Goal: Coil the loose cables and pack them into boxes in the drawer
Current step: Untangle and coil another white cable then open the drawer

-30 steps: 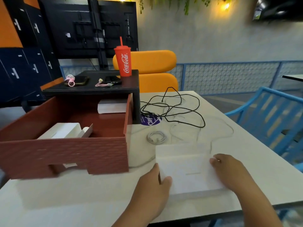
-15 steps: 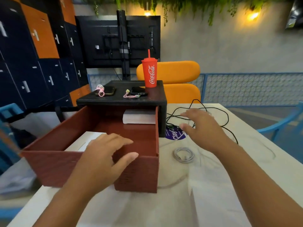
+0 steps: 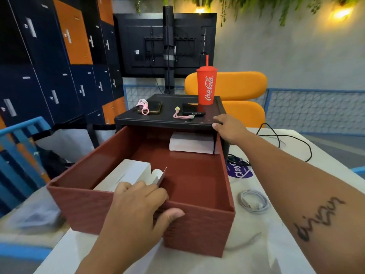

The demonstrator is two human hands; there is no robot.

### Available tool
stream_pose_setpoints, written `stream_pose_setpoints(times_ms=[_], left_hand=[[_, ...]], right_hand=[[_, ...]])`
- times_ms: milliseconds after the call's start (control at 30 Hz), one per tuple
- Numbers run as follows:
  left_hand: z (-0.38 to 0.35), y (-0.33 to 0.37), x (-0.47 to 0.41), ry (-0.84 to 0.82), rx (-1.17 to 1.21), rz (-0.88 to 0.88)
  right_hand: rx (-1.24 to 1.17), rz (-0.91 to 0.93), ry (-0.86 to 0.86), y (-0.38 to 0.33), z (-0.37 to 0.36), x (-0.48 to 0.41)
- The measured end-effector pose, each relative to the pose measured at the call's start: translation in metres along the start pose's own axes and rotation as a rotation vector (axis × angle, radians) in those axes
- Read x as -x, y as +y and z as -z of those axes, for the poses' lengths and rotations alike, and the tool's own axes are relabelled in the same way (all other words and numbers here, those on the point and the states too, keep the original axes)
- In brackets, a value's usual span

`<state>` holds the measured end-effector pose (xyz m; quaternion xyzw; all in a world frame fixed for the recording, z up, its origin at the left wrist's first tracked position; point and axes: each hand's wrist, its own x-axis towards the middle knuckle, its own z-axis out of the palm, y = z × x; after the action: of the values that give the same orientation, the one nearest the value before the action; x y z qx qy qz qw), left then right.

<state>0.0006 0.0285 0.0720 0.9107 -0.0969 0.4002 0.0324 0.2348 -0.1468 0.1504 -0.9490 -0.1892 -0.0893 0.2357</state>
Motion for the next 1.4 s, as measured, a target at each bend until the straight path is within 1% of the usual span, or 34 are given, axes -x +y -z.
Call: stream_pose_setpoints(times_ms=[233, 467, 667, 800, 933, 1067, 1167, 1233, 1333, 1400], left_hand=[[-0.008, -0.005, -0.009, 0.004, 0.014, -0.014], [-0.034, -0.014, -0.051, -0.043, 0.011, 0.027], [-0.059, -0.015, -0.084, -0.071, 0.013, 0.005], [-0.07, -0.021, -0.098, -0.202, 0.017, 0.078], [-0.086, -0.024, -0.117, -0.331, -0.055, 0.117], [-0.105, -0.027, -0.129, -0.331, -0.091, 0.24], [-0.111, -0.023, -0.131, -0.322, -0.082, 0.285], [-0.112, -0.021, -0.129, -0.307, -0.078, 0.286], [-0.11, -0.024, -0.125, -0.308, -0.056, 0.273], [-0.108, -0.025, -0.123, -0.331, -0.035, 0.273]], right_hand=[[0.095, -0.025, 0.062, 0.003, -0.004, -0.01], [0.116, -0.014, -0.001, 0.005, 0.002, -0.017], [0.128, -0.013, -0.03, 0.005, 0.007, -0.021], [0.135, -0.005, -0.028, 0.006, 0.007, -0.023], [0.188, 0.01, -0.042, 0.008, 0.006, -0.025], [0.194, 0.023, -0.037, 0.01, 0.004, -0.024], [0.191, 0.038, -0.038, 0.011, 0.003, -0.019], [0.154, 0.054, -0.034, 0.014, 0.001, -0.016], [-0.006, 0.058, -0.072, 0.022, 0.002, -0.004], [-0.059, 0.078, -0.082, 0.032, 0.005, 0.012]])
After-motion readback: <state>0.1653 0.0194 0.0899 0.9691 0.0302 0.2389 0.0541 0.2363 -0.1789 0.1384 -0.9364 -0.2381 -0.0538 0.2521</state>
